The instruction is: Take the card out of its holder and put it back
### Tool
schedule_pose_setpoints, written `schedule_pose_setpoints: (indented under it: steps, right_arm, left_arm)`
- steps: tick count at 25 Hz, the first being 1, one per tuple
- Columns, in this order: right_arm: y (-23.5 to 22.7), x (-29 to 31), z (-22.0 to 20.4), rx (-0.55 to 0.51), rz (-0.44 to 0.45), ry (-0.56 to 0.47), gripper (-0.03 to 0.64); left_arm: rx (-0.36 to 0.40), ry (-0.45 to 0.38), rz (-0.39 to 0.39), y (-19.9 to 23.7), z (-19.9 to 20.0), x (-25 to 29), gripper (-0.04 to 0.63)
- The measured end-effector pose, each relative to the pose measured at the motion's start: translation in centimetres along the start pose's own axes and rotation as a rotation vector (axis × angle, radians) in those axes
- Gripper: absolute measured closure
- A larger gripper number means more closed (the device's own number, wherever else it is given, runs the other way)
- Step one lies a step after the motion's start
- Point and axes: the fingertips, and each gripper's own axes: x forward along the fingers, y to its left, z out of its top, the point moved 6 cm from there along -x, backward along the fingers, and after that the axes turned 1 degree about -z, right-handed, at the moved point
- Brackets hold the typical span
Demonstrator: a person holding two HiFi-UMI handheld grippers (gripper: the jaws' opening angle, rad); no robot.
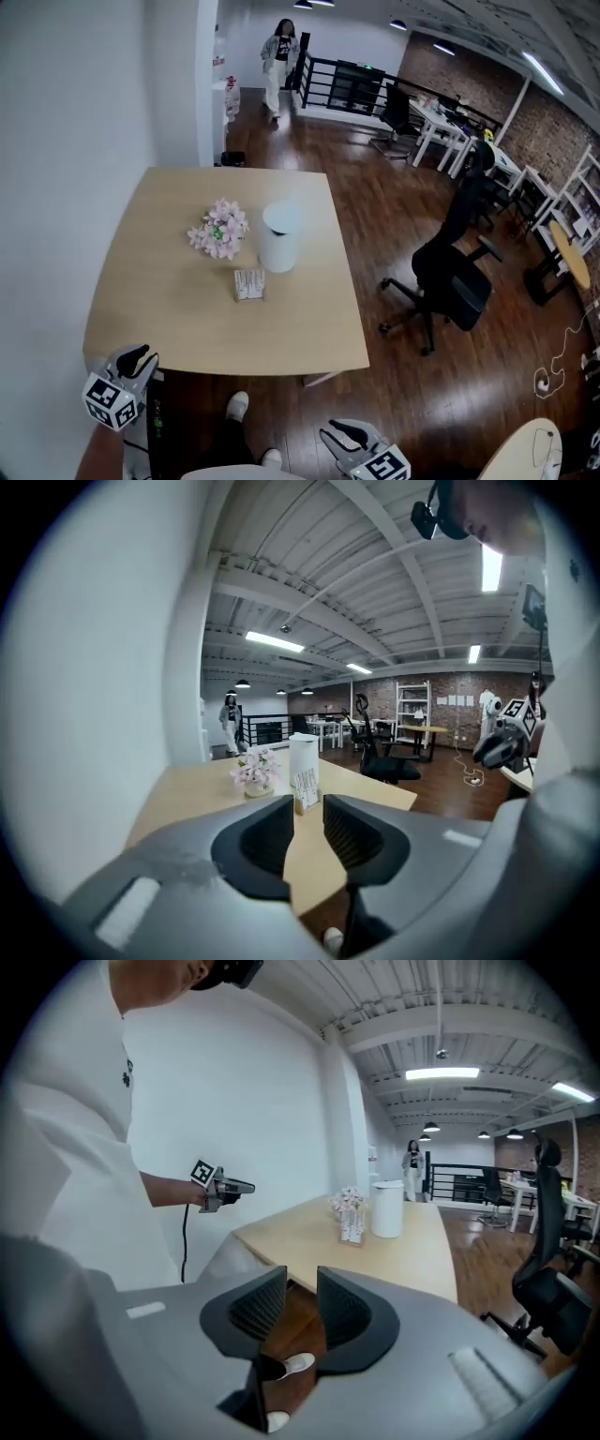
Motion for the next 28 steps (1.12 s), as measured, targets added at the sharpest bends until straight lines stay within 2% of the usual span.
schedule_pose_setpoints:
  steps: [3, 6, 9, 12, 16, 20, 28]
  right_arm:
    - [2.1, 0.3, 0.1, -0.014, 0.066, -0.005, 0.512]
    - [4.3, 0.6, 0.4, -0.024, 0.126, -0.01, 0.512]
    - [6.2, 0.7, 0.8, -0.041, 0.165, -0.019, 0.511]
    - [7.6, 0.0, 1.7, -0.064, 0.152, -0.039, 0.511]
    - [9.8, -1.5, 2.3, -0.06, 0.094, -0.053, 0.511]
    - [13.2, -2.9, 2.9, -0.063, 0.037, -0.052, 0.514]
    - [21.0, -4.4, 2.6, -0.083, -0.006, -0.021, 0.518]
  left_arm:
    - [-0.015, 0.012, 0.052, -2.9, -1.2, -6.5, 0.489]
    - [0.018, 0.025, 0.082, -4.5, -1.1, -11.3, 0.491]
    - [0.011, -0.014, 0.091, -5.2, -0.4, -14.0, 0.495]
    - [0.017, -0.066, 0.078, -5.8, 0.7, -16.1, 0.495]
    - [-0.011, -0.125, 0.02, -7.2, 1.0, -18.6, 0.495]
    - [-0.008, -0.105, -0.069, -9.0, -1.5, -20.7, 0.495]
    - [-0.031, -0.117, -0.167, -9.6, -5.1, -24.0, 0.493]
